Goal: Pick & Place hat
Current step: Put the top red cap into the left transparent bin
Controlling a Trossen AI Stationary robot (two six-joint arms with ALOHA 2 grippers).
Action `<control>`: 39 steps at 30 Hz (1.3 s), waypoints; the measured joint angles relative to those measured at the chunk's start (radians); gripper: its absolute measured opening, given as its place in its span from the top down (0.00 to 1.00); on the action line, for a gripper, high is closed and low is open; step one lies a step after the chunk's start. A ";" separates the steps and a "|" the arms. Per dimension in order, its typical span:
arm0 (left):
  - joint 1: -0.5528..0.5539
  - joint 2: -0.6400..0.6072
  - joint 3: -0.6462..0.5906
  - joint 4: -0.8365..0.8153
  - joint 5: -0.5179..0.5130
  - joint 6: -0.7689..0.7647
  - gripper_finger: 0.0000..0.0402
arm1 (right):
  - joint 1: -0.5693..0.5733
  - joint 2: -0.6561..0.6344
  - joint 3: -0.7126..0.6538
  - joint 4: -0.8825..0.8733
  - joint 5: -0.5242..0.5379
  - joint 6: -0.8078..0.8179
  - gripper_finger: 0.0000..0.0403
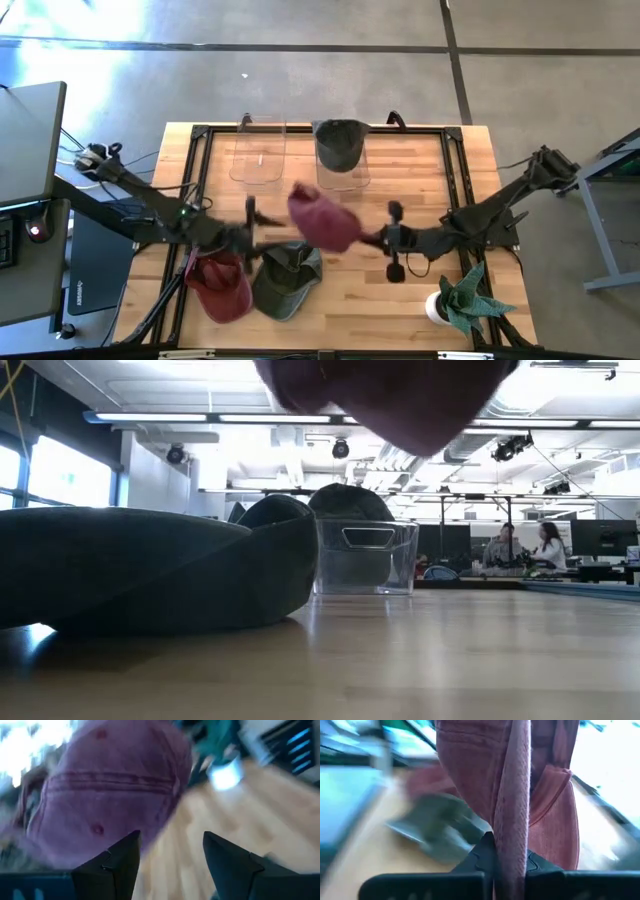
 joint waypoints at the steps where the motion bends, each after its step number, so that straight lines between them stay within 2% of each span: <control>1: -0.029 0.014 0.000 0.040 0.000 0.051 0.49 | -0.009 0.000 -0.043 0.114 -0.055 -0.046 0.96; 4: -0.089 0.078 0.000 0.103 0.000 0.212 0.49 | -0.039 0.000 -0.144 0.361 -0.153 -0.135 0.98; 7: -0.124 0.156 0.005 0.216 -0.026 0.327 0.49 | -0.076 0.000 -0.214 0.489 -0.182 -0.148 0.98; 10: -0.134 0.259 0.043 0.363 -0.166 0.426 0.49 | -0.104 0.000 -0.257 0.551 -0.183 -0.119 0.97; 15: -0.130 0.412 0.147 0.435 -0.322 0.541 0.49 | -0.134 -0.001 -0.267 0.565 -0.200 -0.074 0.96; 16: -0.130 0.439 0.175 0.454 -0.370 0.562 0.49 | -0.136 -0.001 -0.267 0.565 -0.215 -0.075 0.97; 19: -0.130 0.509 0.263 0.531 -0.597 0.635 0.52 | -0.137 -0.001 -0.267 0.566 -0.229 -0.075 0.98; 21: -0.129 0.529 0.309 0.537 -0.662 0.672 0.56 | -0.134 -0.001 -0.267 0.564 -0.233 -0.075 0.98; 27: -0.094 0.491 0.359 0.524 -0.620 0.695 0.70 | -0.134 -0.001 -0.267 0.557 -0.255 -0.056 0.95; 32: -0.017 0.472 0.358 0.359 -0.551 0.613 0.74 | -0.127 -0.001 -0.267 0.556 -0.288 -0.055 0.98; 36: 0.016 0.472 0.358 0.181 -0.447 0.529 0.74 | -0.121 -0.001 -0.267 0.552 -0.293 -0.053 0.97; 39: 0.029 0.440 0.357 0.062 -0.323 0.438 0.74 | -0.121 -0.001 -0.267 0.549 -0.308 -0.052 0.95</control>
